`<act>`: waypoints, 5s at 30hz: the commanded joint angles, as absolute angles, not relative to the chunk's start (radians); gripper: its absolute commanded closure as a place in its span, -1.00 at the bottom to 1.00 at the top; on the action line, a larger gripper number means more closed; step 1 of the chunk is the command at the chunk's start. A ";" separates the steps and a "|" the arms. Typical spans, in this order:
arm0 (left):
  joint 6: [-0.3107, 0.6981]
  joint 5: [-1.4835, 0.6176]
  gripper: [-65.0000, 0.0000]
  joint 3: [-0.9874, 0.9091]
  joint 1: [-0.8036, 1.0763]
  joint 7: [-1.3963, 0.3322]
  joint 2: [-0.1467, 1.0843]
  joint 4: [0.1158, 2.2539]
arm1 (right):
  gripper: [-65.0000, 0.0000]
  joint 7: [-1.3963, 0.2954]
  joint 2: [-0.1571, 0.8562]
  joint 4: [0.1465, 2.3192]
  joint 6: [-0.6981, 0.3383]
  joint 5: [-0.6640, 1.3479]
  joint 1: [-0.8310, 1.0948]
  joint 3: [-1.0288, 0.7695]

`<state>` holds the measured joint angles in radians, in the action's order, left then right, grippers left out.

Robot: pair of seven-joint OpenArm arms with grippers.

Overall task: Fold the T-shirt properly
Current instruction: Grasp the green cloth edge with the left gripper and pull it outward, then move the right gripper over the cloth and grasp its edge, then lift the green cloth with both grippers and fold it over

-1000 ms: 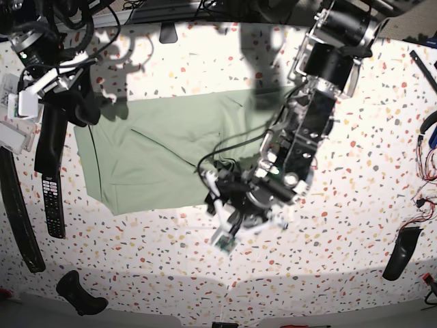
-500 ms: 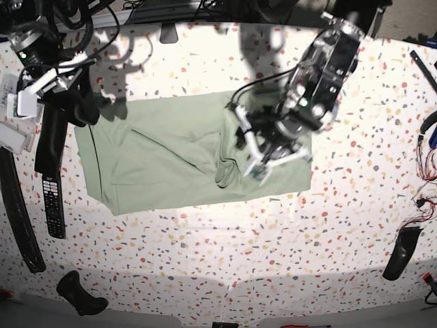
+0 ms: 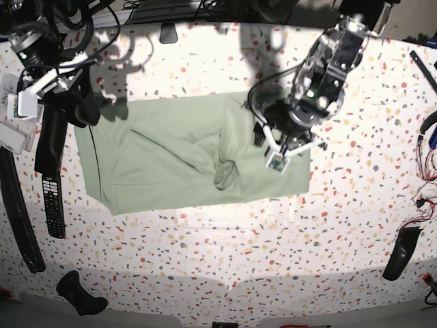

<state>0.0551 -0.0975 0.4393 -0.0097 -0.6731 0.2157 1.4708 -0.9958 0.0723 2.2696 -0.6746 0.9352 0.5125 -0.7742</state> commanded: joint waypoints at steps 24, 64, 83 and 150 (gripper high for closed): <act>0.136 -0.166 0.33 0.251 -0.031 -0.778 0.345 1.384 | -0.12 -0.952 0.082 2.283 -0.684 0.767 0.364 -0.778; 0.147 -0.215 0.33 0.251 -0.031 -0.799 0.324 1.522 | -0.20 -1.126 0.329 1.178 -0.538 0.756 -0.279 -0.337; 0.147 -0.215 0.33 0.251 -0.031 -0.799 0.324 1.522 | 0.11 -1.125 0.221 1.178 -0.575 0.803 -0.249 -0.304; 0.147 -0.251 0.33 0.251 -0.034 -0.809 0.325 1.666 | 1.00 -1.128 -0.157 1.225 -0.680 0.921 -0.474 0.228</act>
<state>0.1547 -0.2565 0.2562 -0.0162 -0.8280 0.3206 1.6474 -1.1427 -0.1421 1.2053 -0.6720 0.8845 -0.4438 0.2264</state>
